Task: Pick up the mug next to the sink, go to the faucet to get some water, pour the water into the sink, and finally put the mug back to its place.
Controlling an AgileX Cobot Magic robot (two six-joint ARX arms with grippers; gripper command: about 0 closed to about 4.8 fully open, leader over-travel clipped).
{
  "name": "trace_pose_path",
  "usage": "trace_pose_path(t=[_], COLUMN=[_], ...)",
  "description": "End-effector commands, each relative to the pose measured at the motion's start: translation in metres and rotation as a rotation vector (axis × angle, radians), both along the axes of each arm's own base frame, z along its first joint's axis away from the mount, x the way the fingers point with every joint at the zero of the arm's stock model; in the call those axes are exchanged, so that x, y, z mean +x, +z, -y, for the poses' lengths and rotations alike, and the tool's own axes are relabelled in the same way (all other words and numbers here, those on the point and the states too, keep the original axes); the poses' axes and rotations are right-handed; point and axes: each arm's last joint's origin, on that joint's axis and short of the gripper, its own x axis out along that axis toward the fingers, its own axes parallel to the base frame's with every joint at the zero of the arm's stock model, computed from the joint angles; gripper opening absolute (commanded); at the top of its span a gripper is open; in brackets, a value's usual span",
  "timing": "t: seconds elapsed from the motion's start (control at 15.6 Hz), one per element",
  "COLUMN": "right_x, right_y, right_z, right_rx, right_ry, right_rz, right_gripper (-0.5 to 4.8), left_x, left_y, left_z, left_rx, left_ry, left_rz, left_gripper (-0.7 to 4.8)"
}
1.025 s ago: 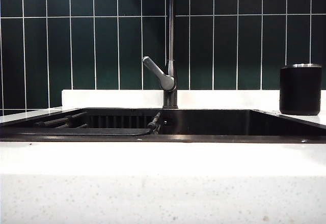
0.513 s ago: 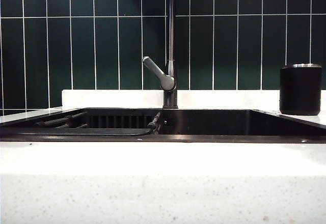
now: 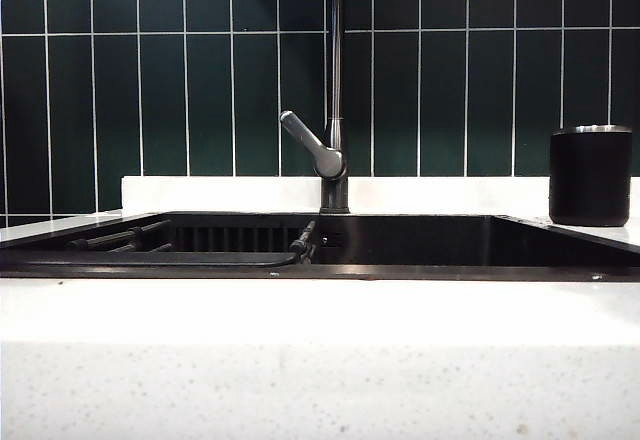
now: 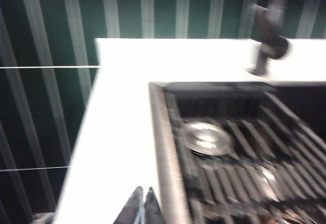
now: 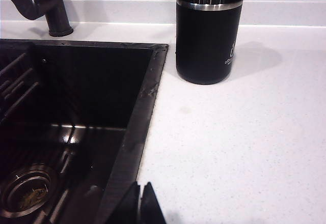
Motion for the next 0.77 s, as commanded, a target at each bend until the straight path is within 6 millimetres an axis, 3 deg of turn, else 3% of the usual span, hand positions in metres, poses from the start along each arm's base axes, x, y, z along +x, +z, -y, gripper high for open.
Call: trace_pose_path(t=[0.06,0.77], right_x=[-0.0005,-0.0005], right_y=[0.0028,0.0028], right_z=[0.0000,0.0000], right_rx=[0.006,0.006], right_ry=[0.001,0.001], right_rz=[0.018,0.018], right_gripper=[0.18,0.18], left_x=[0.0002,0.0005], left_y=[0.0028,0.0018], left_z=[-0.0046,-0.0083], left_rx=[-0.003,-0.001], left_ry=[0.035,0.062], left_rz=[0.020,0.010], left_gripper=[-0.06,-0.05])
